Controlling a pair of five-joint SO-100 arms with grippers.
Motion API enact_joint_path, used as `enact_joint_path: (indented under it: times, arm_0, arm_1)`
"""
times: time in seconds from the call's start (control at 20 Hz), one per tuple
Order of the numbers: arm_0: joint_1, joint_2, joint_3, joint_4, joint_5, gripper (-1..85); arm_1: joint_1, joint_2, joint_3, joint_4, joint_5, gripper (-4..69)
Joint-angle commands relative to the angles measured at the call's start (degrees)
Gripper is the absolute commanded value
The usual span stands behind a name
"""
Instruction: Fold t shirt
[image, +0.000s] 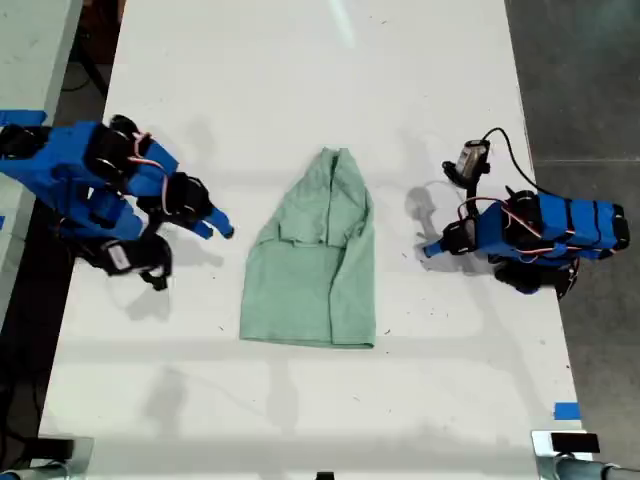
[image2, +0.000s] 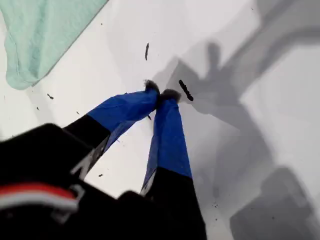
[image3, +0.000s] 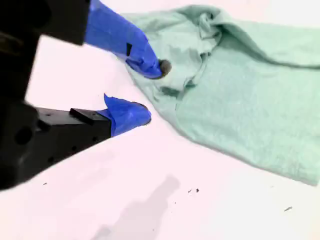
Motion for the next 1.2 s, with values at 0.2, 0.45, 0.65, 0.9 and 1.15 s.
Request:
enact_joint_path:
  times: [0.2,0.45,0.65,0.9,1.15]
  arm_0:
    - [4.7,-27.1,-7.1,-6.7,-2.5,19.1]
    - [7.0,-34.7,-5.6,-16.3,-5.0,18.4]
    - [7.6,-40.7,-5.8,-20.4,-6.3,17.8]
    - [6.7,-43.2,-8.3,-21.4,-5.0,-0.2]
    - [4.4,-38.1,-18.1,-12.0,1.9,-0.2]
  arm_1:
    - [0.2,0.4,2.2,-0.6,-0.8,2.3]
    - [0.1,0.4,2.2,-0.6,-0.9,2.3]
    - [0.1,0.4,2.2,-0.6,-0.9,2.3]
    - [-0.1,0.4,2.2,-0.6,-0.8,2.3]
    - [-0.1,0.4,2.2,-0.6,-0.8,2.3]
